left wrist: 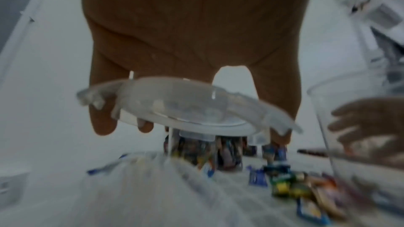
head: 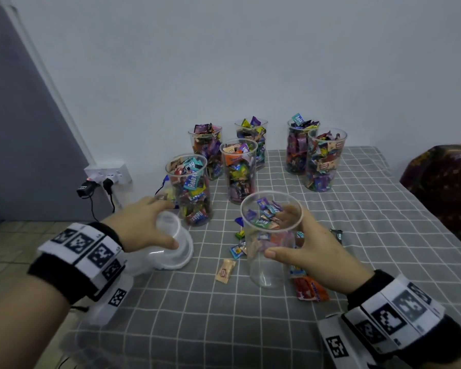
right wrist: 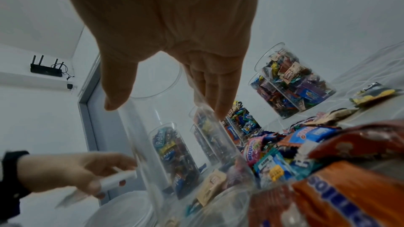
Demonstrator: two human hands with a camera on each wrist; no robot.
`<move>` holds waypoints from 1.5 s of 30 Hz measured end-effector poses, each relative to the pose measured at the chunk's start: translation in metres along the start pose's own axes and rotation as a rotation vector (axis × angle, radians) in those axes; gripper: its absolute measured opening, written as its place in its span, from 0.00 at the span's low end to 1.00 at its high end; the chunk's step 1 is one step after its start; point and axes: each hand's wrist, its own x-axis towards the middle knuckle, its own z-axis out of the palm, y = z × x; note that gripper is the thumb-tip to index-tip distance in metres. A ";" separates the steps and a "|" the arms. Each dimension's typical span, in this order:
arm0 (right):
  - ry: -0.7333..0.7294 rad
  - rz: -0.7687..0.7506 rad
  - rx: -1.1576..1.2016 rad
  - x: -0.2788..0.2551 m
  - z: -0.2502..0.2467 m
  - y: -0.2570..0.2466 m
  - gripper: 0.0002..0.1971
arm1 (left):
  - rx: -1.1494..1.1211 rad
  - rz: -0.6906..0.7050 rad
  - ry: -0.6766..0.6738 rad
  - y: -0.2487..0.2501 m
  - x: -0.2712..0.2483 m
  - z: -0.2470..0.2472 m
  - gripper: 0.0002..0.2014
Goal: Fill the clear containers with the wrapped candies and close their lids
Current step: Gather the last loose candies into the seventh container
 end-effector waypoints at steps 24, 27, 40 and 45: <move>-0.223 0.008 -0.680 -0.003 -0.032 0.018 0.28 | 0.143 0.338 0.087 0.061 -0.001 0.040 0.24; -0.400 0.066 -0.888 -0.005 -0.046 0.020 0.10 | 0.087 0.379 -0.074 0.074 0.003 0.048 0.14; -0.751 0.224 -0.773 0.022 -0.038 0.032 0.17 | -0.094 0.288 -0.355 0.099 0.059 0.063 0.19; -0.620 0.276 -0.800 0.048 -0.047 0.043 0.22 | -0.304 0.305 -0.233 0.103 0.079 0.062 0.11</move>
